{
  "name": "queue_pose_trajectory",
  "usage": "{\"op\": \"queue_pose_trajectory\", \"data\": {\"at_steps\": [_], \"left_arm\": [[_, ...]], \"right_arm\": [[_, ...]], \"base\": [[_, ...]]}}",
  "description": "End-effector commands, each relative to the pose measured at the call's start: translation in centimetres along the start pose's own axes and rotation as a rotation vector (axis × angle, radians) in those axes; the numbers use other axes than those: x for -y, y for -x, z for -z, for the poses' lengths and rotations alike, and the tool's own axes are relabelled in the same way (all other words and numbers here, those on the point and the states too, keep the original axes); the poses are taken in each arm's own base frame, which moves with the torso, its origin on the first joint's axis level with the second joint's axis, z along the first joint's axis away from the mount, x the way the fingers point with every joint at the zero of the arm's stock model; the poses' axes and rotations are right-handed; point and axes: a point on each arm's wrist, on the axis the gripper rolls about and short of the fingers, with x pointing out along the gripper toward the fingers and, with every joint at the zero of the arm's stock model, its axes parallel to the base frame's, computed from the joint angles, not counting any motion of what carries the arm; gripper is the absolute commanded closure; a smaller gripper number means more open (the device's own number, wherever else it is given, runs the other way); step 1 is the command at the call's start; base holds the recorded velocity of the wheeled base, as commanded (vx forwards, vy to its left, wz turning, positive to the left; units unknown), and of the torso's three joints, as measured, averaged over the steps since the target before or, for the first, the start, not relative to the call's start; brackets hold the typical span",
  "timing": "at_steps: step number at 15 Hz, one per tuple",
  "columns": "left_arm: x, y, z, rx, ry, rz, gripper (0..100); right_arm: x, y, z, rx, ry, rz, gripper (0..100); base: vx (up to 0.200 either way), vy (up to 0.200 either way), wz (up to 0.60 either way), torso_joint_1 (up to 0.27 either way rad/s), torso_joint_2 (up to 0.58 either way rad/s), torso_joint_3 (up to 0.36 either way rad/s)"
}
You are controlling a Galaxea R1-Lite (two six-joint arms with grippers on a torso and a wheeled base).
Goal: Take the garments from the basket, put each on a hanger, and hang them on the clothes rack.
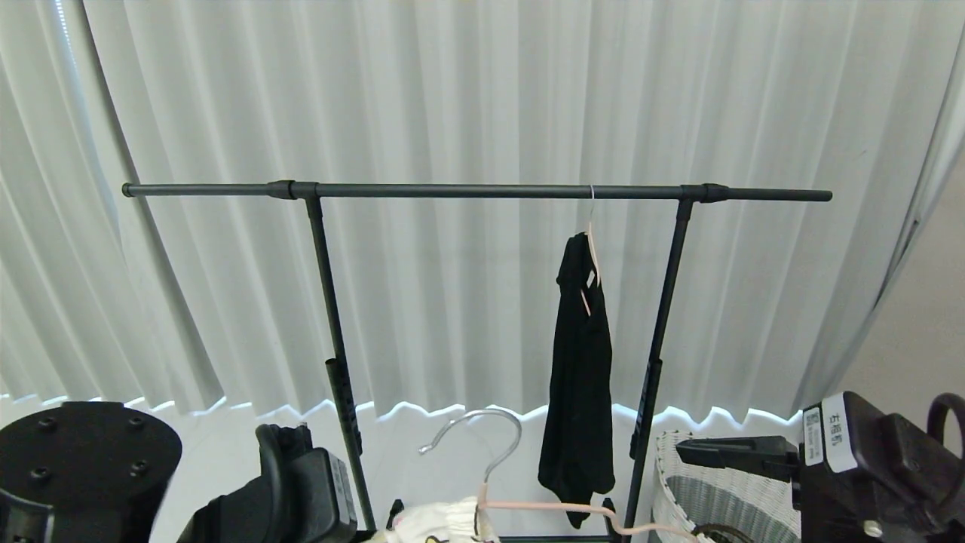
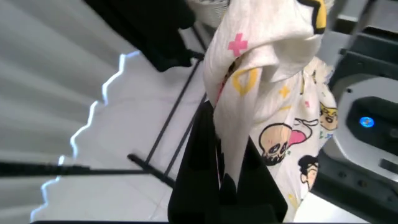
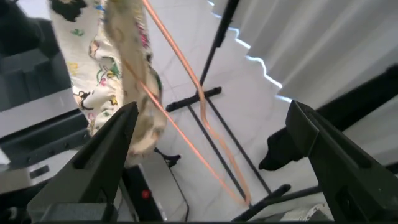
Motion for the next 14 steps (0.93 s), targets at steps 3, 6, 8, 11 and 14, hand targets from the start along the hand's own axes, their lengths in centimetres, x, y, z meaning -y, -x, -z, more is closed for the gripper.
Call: {"op": "queue_pose_trajectory", "data": {"at_steps": [3, 6, 8, 11, 14], "left_arm": [[-3.3, 1.7, -2.7, 0.116, 0.101, -0.185, 100], [-4.5, 3.1, -5.7, 0.223, 0.127, -0.251, 100], [-4.6, 3.6, -6.6, 0.261, 0.112, -0.256, 100], [-4.2, 3.9, -7.9, 0.302, 0.082, -0.231, 100], [-3.9, 3.6, -8.2, 0.304, 0.072, -0.212, 100]], "right_arm": [[0.2, -1.1, 0.2, -0.025, -0.159, 0.008, 0], [0.7, -2.3, -0.6, 0.062, -0.475, 0.047, 0], [1.5, -4.2, -0.8, 0.106, -0.552, 0.147, 0], [2.0, -7.1, -1.2, 0.151, -0.614, 0.217, 0], [1.4, -8.7, -1.1, 0.133, -0.603, 0.202, 0]], "base": [[0.0, 0.0, 0.0, 0.0, 0.0, 0.0], [0.0, 0.0, 0.0, 0.0, 0.0, 0.0], [0.0, 0.0, 0.0, 0.0, 0.0, 0.0], [0.0, 0.0, 0.0, 0.0, 0.0, 0.0], [0.0, 0.0, 0.0, 0.0, 0.0, 0.0]]}}
